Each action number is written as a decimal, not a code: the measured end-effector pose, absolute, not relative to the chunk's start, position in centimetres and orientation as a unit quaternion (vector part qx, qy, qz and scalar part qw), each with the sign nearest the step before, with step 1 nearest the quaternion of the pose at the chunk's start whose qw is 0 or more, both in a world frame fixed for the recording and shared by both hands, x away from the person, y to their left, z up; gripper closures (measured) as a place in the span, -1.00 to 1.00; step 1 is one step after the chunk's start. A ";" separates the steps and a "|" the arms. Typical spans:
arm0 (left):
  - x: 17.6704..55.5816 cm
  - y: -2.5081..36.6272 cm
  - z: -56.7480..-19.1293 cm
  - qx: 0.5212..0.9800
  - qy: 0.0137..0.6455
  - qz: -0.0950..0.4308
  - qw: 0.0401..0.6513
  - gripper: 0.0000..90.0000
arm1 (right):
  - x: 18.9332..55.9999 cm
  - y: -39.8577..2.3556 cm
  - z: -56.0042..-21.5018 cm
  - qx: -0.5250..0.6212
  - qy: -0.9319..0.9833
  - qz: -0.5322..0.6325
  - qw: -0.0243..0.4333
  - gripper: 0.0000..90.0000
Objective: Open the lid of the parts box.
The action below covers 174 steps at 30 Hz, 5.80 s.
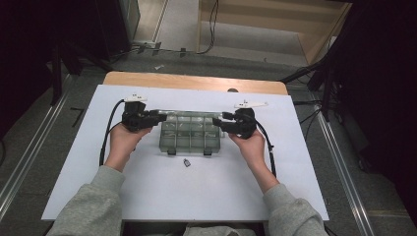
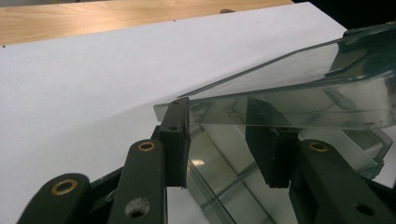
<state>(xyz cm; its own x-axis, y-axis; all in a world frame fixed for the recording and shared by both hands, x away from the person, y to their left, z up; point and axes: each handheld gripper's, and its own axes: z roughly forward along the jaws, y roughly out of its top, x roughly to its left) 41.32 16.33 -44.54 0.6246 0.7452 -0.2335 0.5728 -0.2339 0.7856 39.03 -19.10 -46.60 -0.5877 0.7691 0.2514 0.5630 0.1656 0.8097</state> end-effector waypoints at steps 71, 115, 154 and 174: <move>43.8 14.2 -46.0 0.737 0.445 0.189 0.473 0.33 | 41.8 -17.2 -47.1 0.511 0.687 0.473 0.205 0.44; 45.4 13.6 -49.0 0.738 0.452 0.196 0.461 0.26 | 43.3 -16.5 -50.2 0.526 0.694 0.446 0.207 0.42; 46.4 13.0 -50.6 0.732 0.475 0.173 0.458 -0.10 | 43.8 -16.3 -51.2 0.547 0.693 0.434 0.180 0.16; 45.0 14.7 -47.2 0.730 0.474 0.118 0.478 -0.25 | 41.0 -16.2 -47.4 0.504 0.725 0.451 0.130 -0.24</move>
<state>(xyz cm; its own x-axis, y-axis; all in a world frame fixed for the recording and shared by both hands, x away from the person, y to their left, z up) 45.01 14.75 -47.17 0.5236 0.8046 -0.2803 0.5783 -0.0940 0.8104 41.03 -16.24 -47.41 -0.4585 0.8482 0.2653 0.6128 0.0855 0.7856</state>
